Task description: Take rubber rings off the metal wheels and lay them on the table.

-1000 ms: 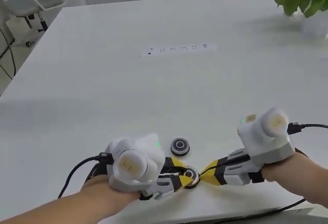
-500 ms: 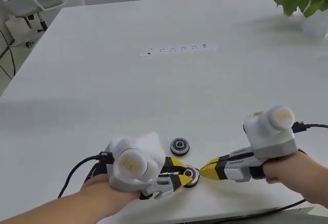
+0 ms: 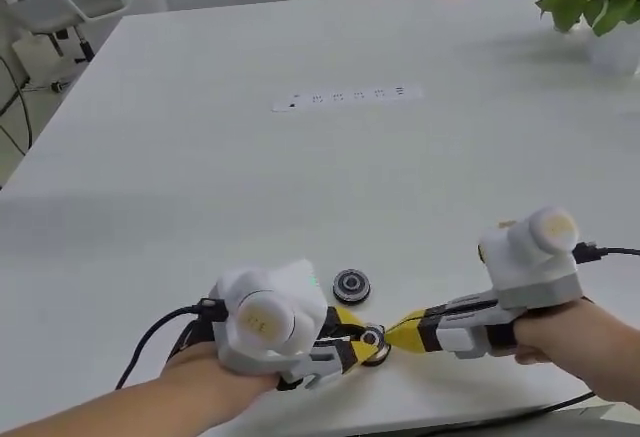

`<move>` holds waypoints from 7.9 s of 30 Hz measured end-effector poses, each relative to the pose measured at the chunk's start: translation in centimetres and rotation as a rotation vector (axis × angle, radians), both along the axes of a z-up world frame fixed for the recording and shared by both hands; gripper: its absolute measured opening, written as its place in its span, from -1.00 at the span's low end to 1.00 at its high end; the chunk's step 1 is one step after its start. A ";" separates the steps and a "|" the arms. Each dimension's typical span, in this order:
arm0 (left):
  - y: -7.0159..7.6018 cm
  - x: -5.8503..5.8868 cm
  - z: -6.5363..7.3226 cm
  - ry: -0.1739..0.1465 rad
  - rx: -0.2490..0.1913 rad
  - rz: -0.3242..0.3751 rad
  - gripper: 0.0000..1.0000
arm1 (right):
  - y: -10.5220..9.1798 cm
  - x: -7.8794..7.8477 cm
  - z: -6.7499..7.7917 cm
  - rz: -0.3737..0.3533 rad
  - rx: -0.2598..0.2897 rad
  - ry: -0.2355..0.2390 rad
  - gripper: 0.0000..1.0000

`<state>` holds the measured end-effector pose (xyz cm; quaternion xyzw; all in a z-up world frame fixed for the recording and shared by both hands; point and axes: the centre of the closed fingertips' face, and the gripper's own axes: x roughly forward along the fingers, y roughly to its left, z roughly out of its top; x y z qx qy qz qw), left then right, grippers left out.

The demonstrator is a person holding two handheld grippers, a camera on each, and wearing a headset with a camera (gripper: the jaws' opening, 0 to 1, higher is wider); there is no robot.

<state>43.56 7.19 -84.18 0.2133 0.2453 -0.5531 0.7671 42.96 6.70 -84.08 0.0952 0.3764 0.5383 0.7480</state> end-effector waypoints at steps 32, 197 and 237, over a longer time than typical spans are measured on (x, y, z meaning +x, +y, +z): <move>-0.3 -0.9 1.0 0.004 -0.033 -0.058 -0.66 | 0.2 0.1 0.6 0.034 0.026 -0.034 -1.00; 1.9 -0.4 1.6 0.115 -0.024 -0.020 -0.13 | 0.3 -0.5 -1.0 0.256 -0.164 -0.366 -0.49; -0.2 -0.3 0.3 0.048 0.000 -0.070 -0.83 | 0.8 -0.5 -1.2 0.254 -0.151 -0.359 -0.50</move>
